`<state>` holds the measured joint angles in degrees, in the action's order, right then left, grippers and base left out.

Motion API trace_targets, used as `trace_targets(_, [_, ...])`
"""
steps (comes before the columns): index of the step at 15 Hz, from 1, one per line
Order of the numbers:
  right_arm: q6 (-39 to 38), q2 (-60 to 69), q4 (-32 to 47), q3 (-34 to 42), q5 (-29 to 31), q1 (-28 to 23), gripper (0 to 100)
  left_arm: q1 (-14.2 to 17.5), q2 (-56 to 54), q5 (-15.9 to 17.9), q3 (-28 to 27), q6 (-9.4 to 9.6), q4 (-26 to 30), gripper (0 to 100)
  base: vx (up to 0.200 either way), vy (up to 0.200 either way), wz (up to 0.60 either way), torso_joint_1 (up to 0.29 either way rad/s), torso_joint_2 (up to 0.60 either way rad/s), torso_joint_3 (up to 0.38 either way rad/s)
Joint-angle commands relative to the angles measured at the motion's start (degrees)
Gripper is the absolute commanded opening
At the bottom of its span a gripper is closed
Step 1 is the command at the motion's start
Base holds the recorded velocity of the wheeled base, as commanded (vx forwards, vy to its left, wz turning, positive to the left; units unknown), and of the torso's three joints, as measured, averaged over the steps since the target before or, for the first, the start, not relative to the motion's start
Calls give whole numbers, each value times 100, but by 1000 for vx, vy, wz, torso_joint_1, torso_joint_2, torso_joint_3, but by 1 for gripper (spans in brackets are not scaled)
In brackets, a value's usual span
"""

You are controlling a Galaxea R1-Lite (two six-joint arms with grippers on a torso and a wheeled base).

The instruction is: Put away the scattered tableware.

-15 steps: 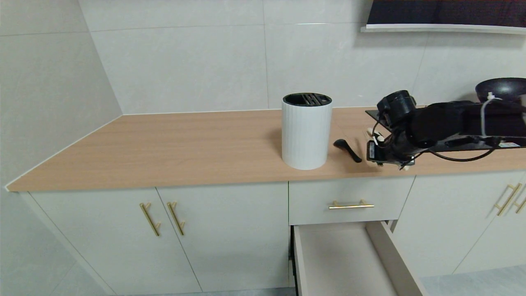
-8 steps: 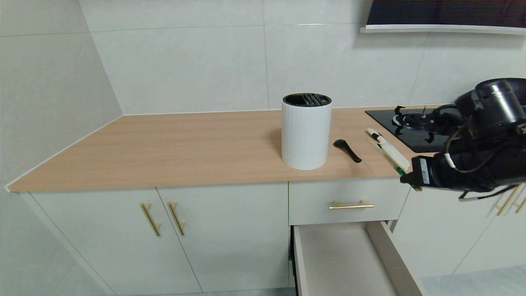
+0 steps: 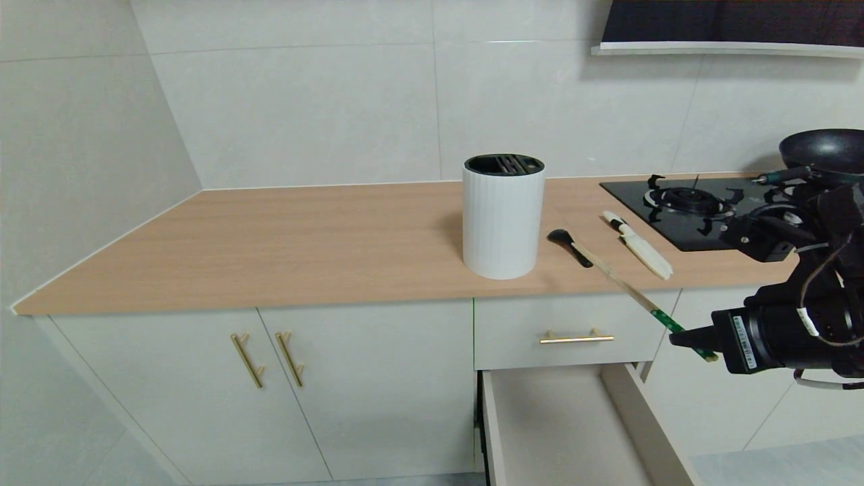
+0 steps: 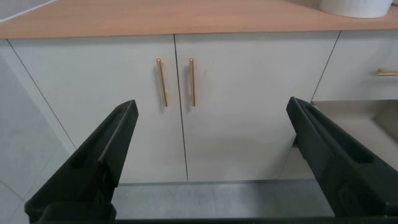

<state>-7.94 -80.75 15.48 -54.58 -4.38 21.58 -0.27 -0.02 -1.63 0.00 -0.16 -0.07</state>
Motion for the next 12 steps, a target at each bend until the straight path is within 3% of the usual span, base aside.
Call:
trace_targets(1, [82, -20, -1, 88, -2, 40, 0, 0, 2, -4, 0, -2, -1, 100, 0, 0, 0, 0, 0, 0])
trace_targets(12, [310, -275, -1, 386, 33, 453, 0, 0, 2, -4, 0, -2, -1, 100, 0, 0, 0, -171, 421, 244])
